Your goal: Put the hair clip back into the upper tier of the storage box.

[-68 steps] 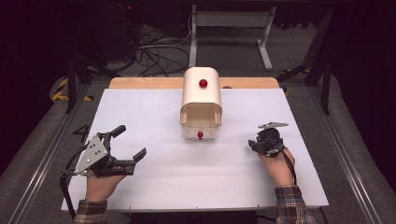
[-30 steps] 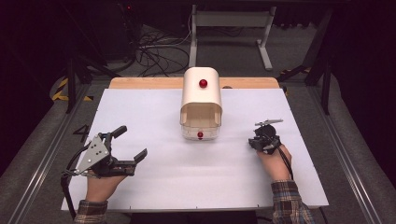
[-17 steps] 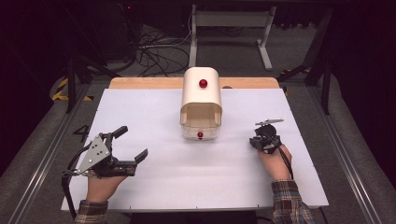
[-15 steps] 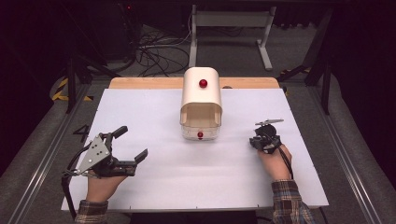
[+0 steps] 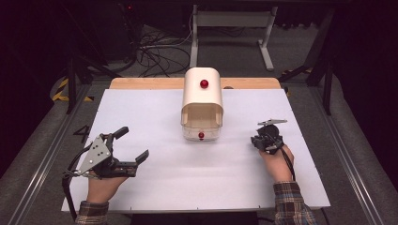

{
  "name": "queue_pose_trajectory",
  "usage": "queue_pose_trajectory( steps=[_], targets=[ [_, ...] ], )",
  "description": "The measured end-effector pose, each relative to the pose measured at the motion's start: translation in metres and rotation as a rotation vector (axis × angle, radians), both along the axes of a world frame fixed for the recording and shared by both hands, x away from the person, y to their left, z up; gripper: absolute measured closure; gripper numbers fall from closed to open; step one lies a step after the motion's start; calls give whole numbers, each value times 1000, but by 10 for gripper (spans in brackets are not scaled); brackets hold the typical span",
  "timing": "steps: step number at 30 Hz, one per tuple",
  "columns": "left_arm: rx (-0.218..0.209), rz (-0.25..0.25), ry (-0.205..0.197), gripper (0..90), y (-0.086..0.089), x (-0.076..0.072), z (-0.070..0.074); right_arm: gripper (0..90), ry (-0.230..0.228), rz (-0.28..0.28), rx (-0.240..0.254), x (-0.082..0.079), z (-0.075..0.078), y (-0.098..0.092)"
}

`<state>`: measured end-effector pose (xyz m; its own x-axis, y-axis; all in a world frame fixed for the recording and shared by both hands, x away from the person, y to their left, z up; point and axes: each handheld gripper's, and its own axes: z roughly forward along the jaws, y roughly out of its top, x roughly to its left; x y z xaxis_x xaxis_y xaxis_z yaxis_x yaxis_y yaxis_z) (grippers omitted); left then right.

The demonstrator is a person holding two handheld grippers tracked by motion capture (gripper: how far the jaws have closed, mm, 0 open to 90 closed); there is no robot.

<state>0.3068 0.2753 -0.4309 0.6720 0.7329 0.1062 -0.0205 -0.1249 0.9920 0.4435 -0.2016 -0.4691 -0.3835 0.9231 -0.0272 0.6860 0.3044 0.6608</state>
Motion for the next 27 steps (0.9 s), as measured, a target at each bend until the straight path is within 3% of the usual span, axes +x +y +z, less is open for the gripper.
queue_pose_trajectory(
  steps=[8, 15, 27],
  targets=[
    [7, -2, 4, 29, -2, 0, -1, 792, -61, 10, 56, -7, 9, -1],
    [12, -3, 3, 29, -2, 1, -2, 792, -100, 20, 69, -11, 12, 0],
    [20, -3, -4, 34, -4, 0, -3, 792, -229, 53, 104, -21, 18, 4]
  ],
)
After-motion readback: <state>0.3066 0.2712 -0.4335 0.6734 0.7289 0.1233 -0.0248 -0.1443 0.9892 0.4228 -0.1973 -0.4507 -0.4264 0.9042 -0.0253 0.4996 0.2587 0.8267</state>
